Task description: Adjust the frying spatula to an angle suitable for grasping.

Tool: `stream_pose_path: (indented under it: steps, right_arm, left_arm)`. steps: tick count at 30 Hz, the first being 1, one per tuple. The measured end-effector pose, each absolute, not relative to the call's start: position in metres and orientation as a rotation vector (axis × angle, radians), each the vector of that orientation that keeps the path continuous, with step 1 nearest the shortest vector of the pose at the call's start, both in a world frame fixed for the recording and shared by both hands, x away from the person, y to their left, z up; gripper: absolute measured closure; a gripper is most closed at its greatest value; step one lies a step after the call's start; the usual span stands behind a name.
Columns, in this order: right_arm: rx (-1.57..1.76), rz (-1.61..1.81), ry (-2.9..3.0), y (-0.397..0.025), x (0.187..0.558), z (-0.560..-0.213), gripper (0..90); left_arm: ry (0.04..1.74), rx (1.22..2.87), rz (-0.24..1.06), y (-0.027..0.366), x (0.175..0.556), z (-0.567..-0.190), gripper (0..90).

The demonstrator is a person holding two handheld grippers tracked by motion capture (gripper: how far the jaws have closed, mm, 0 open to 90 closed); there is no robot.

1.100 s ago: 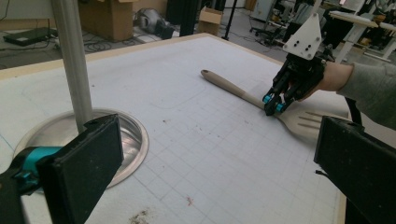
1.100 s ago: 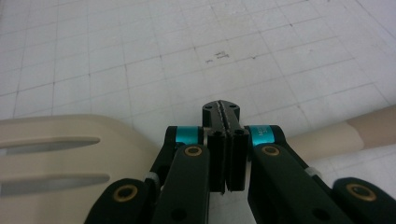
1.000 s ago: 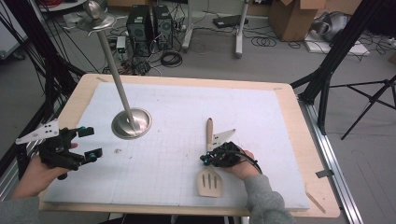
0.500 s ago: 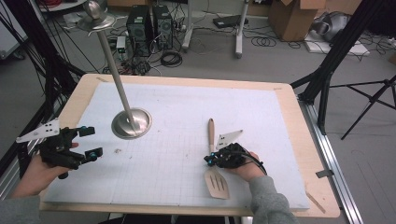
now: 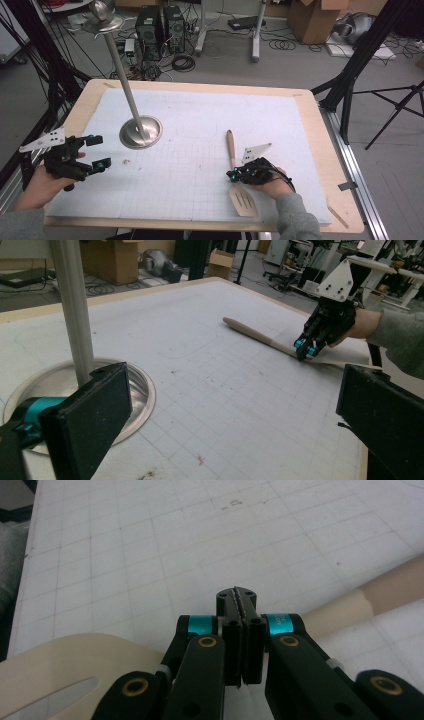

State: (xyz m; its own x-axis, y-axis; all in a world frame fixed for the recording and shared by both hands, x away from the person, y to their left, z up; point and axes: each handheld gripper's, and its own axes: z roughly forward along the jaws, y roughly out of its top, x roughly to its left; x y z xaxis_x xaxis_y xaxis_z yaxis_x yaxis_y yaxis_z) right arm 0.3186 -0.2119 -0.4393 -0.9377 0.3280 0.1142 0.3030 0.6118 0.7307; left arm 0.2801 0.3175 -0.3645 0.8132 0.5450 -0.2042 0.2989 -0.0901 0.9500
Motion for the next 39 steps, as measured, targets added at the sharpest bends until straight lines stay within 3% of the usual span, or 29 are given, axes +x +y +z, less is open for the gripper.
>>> stream_pose_path:
  steps: [16,23,39]
  right_arm:
    - [0.584,1.319,2.82,-0.231,0.312,-0.444,90.0]
    - [0.646,1.489,2.661,-0.242,0.327,-0.432,90.0]
    - [0.759,1.32,2.615,-0.247,0.357,-0.447,90.0]
  left_arm:
    - [0.666,1.699,0.235,0.314,0.28,-0.365,1.8]
    - [0.667,1.709,0.233,0.313,0.28,-0.367,1.8]
    - [0.694,1.711,0.252,0.321,0.272,-0.369,1.8]
